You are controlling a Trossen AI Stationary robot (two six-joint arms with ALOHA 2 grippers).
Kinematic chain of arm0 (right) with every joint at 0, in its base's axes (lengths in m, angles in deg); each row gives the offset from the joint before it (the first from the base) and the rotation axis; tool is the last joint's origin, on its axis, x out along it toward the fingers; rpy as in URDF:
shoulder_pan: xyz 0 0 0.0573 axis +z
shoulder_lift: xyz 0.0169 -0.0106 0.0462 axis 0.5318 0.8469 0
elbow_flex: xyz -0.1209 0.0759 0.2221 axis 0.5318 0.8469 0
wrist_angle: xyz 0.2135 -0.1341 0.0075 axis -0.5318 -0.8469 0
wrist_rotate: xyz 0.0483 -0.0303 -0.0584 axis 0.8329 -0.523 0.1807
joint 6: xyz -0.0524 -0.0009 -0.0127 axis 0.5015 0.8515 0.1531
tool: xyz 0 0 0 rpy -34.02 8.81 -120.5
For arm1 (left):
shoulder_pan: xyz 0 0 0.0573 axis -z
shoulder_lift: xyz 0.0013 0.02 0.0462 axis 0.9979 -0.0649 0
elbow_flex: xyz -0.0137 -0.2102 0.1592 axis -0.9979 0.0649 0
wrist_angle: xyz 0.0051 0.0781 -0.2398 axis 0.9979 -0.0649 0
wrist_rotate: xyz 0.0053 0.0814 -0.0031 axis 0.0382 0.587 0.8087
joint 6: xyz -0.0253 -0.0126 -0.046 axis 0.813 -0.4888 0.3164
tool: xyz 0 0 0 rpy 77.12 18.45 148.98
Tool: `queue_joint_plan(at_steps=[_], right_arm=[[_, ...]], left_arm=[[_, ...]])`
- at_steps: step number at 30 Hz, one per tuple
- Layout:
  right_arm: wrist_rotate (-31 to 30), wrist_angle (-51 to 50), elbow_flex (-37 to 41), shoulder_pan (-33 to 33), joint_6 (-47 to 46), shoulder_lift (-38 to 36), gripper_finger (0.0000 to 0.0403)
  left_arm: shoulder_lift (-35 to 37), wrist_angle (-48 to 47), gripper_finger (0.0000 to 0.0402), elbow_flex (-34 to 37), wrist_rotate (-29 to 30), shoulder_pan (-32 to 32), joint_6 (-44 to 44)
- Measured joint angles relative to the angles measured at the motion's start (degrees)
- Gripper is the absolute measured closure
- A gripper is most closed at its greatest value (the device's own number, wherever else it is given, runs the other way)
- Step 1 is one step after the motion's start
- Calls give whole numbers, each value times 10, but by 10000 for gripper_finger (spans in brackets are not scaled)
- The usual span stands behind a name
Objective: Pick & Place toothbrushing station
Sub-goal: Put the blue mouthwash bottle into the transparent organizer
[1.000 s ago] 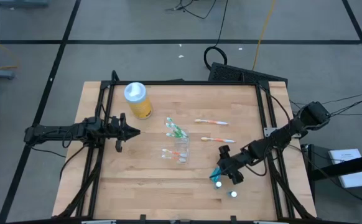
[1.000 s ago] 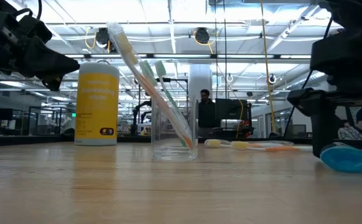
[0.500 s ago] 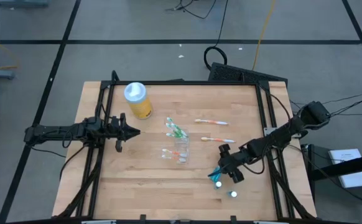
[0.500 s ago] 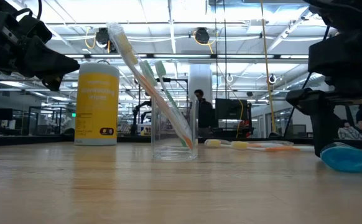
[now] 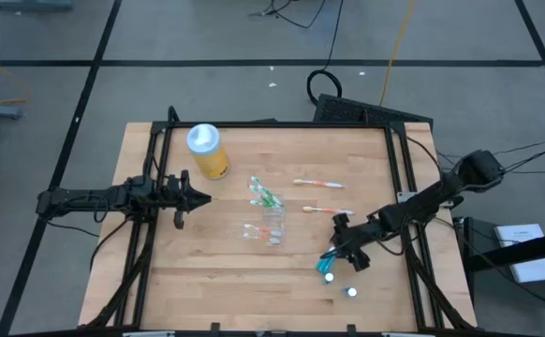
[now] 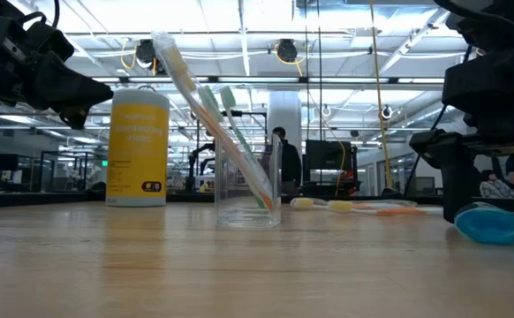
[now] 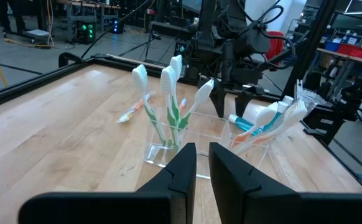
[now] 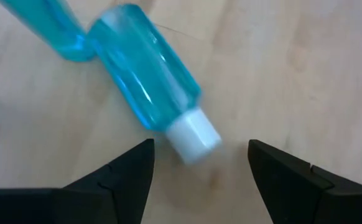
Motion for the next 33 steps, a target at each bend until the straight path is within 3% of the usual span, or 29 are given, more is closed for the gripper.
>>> queue_joint_plan(at_steps=[6,12,33], right_arm=[[-4,0,6,-4,3,-57,179],[-2,55,8,-4,6,-59,203],[94,140,6,-4,-34,-37,191]], left_arm=[[0,0,353,0,0,0,0],[0,0,353,0,0,0,0],[0,0,353,0,0,0,0]])
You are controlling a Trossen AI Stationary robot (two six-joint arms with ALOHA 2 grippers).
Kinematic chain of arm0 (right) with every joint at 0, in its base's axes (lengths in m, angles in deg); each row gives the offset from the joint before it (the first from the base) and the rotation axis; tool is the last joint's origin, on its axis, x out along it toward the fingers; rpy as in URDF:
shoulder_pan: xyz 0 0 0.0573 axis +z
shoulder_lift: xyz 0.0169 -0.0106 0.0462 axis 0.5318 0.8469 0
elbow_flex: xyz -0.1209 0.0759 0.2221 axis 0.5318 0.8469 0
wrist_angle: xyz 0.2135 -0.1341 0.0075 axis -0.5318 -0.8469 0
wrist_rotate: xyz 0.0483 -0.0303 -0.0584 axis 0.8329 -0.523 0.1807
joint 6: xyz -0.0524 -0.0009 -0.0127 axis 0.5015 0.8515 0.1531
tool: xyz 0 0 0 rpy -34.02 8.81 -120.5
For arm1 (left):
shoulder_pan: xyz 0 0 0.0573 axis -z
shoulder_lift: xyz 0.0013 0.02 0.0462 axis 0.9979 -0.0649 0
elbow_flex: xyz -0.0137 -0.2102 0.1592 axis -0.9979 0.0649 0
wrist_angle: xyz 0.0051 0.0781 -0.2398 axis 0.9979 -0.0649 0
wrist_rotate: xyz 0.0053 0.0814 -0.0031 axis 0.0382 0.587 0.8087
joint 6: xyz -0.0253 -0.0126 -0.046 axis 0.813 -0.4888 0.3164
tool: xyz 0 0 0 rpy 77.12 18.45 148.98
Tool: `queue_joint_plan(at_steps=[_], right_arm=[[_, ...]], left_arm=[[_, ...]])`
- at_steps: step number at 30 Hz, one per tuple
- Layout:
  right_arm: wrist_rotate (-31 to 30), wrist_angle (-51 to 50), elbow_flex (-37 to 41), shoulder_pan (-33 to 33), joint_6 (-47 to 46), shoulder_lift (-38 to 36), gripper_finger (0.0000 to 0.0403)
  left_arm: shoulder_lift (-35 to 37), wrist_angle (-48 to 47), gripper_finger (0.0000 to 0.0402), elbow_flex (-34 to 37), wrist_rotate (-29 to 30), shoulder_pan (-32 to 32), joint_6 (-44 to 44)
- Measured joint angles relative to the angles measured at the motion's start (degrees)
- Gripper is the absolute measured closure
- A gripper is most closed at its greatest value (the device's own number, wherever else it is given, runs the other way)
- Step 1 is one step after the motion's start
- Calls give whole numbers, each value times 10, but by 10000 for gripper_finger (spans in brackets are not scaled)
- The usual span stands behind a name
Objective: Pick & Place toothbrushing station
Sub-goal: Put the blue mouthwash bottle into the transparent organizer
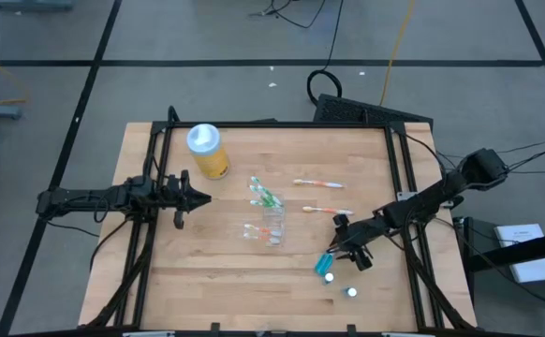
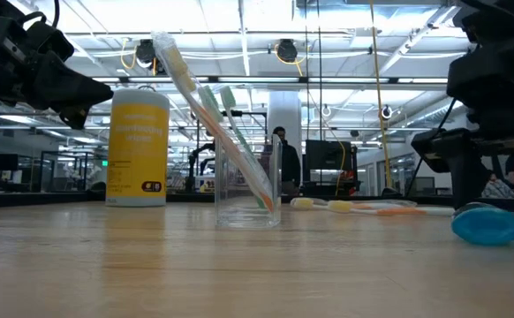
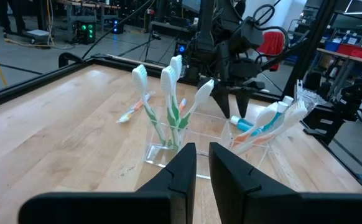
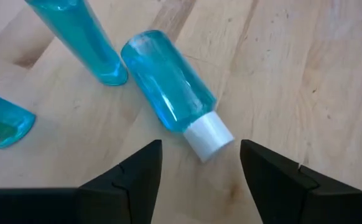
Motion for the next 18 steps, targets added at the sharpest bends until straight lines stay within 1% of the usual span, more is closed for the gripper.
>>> queue_joint_plan(at_steps=[4,11,18], right_arm=[[-3,9,0,-1,7,10,191],[-2,60,-1,-3,11,56,194],[-2,59,-1,-4,20,56,209]], left_arm=[[0,0,353,0,0,0,0],[0,0,353,0,0,0,0],[0,0,353,0,0,0,0]])
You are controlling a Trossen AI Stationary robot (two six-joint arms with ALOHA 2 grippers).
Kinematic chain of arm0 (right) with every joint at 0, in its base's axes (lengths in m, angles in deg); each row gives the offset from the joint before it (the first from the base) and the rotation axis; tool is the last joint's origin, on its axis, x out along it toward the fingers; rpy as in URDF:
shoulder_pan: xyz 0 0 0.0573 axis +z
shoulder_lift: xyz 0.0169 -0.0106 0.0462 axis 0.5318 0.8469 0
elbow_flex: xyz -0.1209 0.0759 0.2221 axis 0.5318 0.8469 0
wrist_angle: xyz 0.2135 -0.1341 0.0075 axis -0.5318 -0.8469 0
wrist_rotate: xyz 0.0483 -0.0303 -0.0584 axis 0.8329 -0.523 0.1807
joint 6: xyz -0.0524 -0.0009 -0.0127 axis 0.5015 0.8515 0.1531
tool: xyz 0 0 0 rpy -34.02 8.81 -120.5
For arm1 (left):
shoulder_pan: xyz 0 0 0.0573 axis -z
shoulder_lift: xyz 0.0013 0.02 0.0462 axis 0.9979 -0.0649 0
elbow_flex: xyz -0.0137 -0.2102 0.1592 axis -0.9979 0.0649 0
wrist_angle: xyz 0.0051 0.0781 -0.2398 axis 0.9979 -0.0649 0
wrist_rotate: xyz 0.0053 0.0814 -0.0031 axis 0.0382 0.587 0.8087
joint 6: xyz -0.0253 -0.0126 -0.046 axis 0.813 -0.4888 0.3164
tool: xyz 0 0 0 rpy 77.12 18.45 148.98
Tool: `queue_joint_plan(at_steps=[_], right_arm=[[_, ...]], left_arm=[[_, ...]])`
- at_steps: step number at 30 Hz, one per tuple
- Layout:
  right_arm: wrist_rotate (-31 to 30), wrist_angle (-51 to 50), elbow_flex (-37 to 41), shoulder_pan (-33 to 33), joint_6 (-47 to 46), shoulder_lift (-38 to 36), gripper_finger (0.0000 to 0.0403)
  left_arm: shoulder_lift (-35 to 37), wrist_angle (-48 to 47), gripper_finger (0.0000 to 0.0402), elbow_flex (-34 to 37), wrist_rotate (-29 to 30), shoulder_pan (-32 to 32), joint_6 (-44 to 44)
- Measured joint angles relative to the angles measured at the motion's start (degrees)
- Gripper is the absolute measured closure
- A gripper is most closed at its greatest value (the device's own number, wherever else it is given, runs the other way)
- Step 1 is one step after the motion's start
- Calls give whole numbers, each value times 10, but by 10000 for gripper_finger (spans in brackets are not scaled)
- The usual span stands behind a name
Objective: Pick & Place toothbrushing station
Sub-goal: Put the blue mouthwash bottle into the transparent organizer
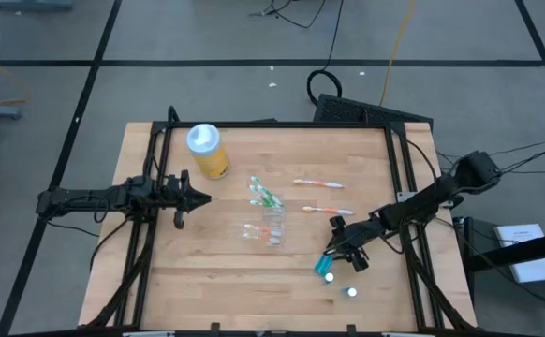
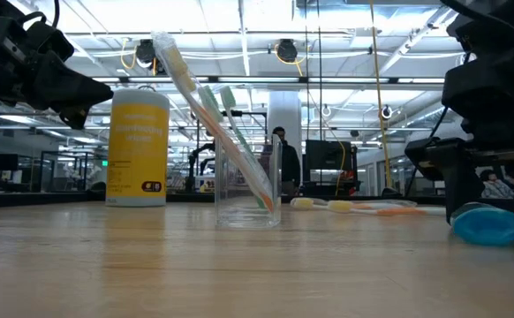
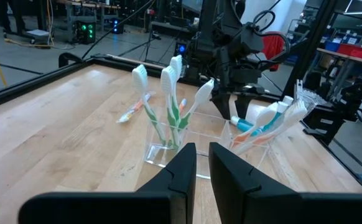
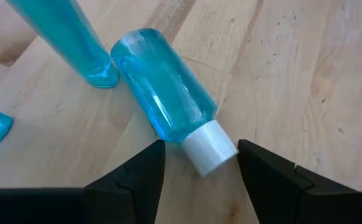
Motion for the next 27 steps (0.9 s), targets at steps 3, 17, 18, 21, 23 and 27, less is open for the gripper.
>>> queue_joint_plan(at_steps=[3,17,18,21,23,27], right_arm=[[0,0,0,0,1,-5,217],[15,0,0,0,-3,-6,250],[15,0,0,0,-3,-6,254],[16,0,0,0,-3,-6,265],[16,0,0,0,-3,-6,274],[16,0,0,0,0,-6,300]], left_arm=[[0,0,353,0,0,0,0],[0,0,353,0,0,0,0],[0,0,353,0,0,0,0],[0,0,353,0,0,0,0],[0,0,353,0,0,0,0],[0,0,353,0,0,0,0]])
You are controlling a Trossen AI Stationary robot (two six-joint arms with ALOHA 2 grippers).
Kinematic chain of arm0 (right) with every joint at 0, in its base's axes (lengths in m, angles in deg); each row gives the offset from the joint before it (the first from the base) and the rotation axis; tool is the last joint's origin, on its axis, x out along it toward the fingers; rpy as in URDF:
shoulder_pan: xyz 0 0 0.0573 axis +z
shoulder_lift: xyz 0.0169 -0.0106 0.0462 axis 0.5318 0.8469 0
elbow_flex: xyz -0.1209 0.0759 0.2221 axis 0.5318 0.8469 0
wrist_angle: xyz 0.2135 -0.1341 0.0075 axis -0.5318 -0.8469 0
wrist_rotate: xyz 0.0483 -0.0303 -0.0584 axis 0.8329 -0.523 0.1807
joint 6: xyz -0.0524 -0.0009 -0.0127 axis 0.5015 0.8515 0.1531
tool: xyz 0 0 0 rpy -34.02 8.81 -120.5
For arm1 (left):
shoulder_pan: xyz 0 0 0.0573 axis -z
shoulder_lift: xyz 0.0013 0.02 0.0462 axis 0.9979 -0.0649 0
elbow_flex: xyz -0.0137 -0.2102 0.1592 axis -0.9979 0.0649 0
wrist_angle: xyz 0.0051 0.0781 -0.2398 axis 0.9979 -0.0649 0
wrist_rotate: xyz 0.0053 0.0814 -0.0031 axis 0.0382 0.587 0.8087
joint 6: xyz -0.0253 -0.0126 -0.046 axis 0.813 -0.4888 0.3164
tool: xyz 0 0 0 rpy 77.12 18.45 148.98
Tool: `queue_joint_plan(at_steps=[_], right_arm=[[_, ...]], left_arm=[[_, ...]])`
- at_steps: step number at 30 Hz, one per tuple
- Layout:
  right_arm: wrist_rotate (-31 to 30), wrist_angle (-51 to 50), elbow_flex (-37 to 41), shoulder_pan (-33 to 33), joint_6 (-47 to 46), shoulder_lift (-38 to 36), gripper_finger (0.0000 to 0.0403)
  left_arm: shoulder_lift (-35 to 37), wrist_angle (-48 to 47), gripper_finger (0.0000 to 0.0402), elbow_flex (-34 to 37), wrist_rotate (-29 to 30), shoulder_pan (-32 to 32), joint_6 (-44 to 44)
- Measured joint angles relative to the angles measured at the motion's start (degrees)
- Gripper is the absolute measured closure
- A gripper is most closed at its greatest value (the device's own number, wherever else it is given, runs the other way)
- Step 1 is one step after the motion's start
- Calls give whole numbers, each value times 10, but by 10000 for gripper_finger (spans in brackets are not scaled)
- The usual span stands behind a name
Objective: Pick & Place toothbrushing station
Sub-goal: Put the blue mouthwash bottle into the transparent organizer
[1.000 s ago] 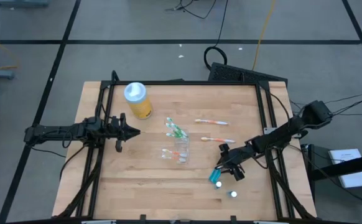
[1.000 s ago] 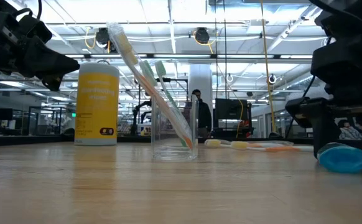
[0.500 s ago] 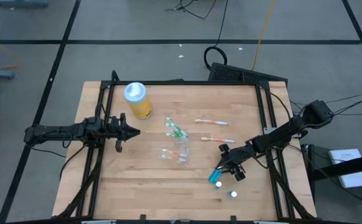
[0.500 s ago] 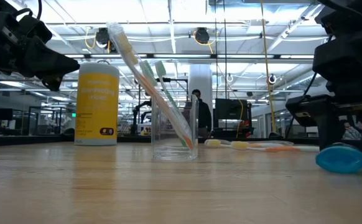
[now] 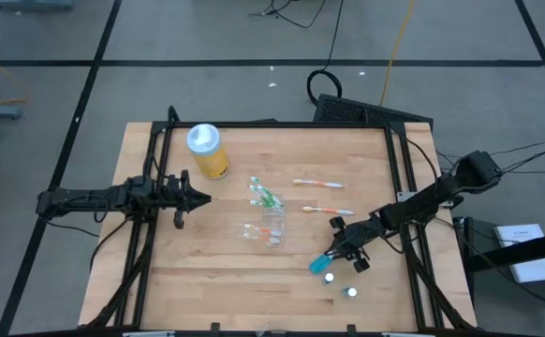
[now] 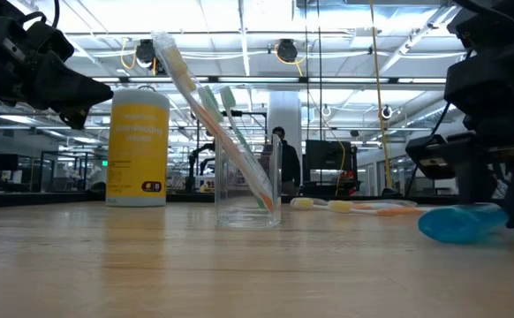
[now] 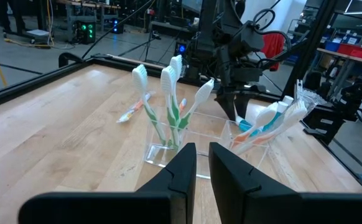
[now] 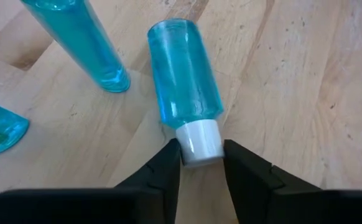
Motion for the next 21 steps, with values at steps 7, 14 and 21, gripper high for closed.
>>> queue_joint_plan(at_steps=[7,14,21], right_arm=[[0,1,0,0,14,0,322],[-1,5,0,0,16,0,322],[-6,10,0,0,16,-22,322]], left_arm=[[0,0,353,0,0,0,0],[0,0,353,0,0,0,0],[0,0,353,0,0,0,0]])
